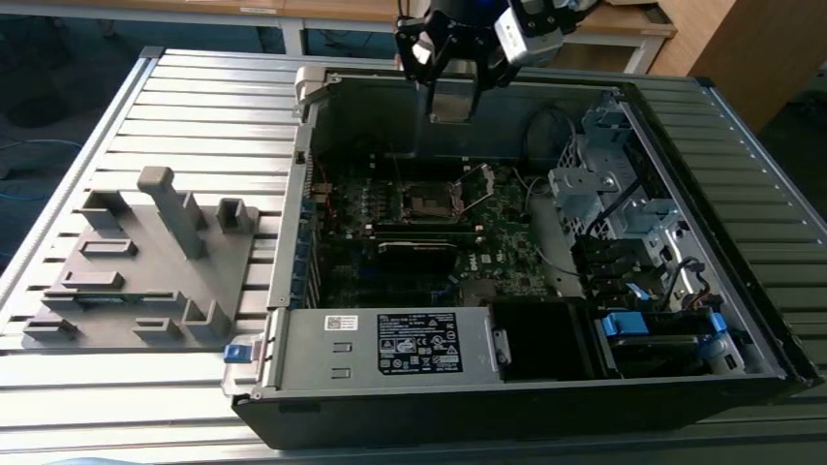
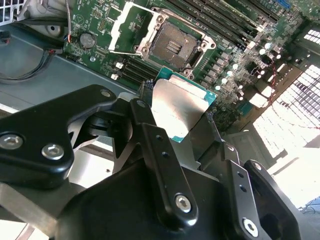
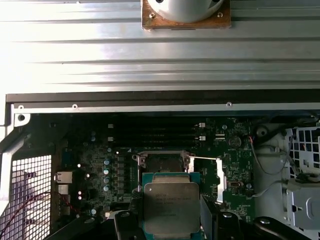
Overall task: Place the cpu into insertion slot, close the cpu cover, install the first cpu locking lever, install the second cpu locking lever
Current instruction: 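Place the cpu into insertion slot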
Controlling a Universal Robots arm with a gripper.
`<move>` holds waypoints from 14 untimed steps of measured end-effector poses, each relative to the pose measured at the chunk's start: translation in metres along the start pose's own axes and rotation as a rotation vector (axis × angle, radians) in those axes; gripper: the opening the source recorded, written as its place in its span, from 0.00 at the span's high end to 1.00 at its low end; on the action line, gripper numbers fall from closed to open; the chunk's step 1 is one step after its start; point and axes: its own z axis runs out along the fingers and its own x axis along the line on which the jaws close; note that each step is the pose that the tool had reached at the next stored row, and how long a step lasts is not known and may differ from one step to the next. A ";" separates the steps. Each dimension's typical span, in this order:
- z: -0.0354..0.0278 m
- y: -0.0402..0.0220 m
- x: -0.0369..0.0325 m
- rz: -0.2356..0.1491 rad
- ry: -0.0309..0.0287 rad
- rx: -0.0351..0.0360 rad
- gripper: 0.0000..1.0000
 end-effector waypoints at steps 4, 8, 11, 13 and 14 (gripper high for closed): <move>0.0040 -0.0014 -0.0001 -0.001 0.0001 0.0001 0.46; 0.0073 -0.0022 -0.0001 -0.001 0.0000 0.0001 0.46; 0.0098 -0.0027 -0.0002 -0.001 0.0001 0.0001 0.46; 0.0108 -0.0028 -0.0002 -0.001 0.0001 0.0003 0.46; 0.0108 -0.0028 -0.0002 -0.001 0.0002 0.0003 0.46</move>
